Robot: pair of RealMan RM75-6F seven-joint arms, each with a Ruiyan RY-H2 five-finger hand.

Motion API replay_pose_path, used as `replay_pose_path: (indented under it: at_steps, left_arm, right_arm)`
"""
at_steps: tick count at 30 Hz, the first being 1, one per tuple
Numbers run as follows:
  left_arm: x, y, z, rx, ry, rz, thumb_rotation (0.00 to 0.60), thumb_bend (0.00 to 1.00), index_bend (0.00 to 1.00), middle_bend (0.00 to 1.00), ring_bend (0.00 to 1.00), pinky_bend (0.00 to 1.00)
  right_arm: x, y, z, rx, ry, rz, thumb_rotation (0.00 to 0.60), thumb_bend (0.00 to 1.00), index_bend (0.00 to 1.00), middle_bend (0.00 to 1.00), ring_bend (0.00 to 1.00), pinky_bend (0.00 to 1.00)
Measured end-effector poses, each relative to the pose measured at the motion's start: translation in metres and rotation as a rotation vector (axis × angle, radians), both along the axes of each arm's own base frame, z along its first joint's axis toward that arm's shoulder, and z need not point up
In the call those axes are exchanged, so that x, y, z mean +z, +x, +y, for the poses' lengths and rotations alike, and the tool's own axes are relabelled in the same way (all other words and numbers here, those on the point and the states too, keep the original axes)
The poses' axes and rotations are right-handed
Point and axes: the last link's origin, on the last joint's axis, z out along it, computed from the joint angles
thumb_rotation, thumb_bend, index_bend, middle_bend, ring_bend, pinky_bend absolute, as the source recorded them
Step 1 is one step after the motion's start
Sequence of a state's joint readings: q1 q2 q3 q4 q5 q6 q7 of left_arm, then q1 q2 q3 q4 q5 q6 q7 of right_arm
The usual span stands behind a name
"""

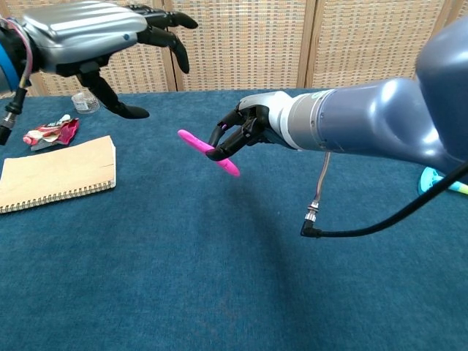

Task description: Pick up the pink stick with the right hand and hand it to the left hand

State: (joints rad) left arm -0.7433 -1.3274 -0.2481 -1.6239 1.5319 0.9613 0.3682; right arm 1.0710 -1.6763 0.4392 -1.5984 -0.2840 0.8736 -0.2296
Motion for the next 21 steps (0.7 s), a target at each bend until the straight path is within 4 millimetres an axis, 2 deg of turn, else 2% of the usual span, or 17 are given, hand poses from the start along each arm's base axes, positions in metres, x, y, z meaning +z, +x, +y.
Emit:
replay_pose_path:
  at_steps: [4, 15, 21]
  left_arm:
    - [-0.009, 0.003, -0.002, 0.01, -0.022, 0.013, 0.6, 0.26, 0.36, 0.0, 0.0, 0.0]
    - [-0.022, -0.006, -0.009, 0.064, -0.078, 0.002, 0.6, 0.26, 0.38, 0.0, 0.0, 0.0]
    - [-0.036, -0.006, -0.009, 0.069, -0.07, -0.017, 0.6, 0.3, 0.41, 0.0, 0.0, 0.0]
  right_arm:
    - [0.0, 0.0, -0.001, 0.0, -0.003, 0.003, 0.6, 0.69, 0.63, 0.07, 0.0, 0.0]
    - [0.003, -0.003, -0.001, -0.005, -0.001, -0.008, 0.6, 0.71, 0.64, 0.07, 0.0, 0.0]
    - [0.001, -0.005, 0.0, -0.006, 0.004, -0.007, 0.6, 0.71, 0.64, 0.07, 0.0, 0.0]
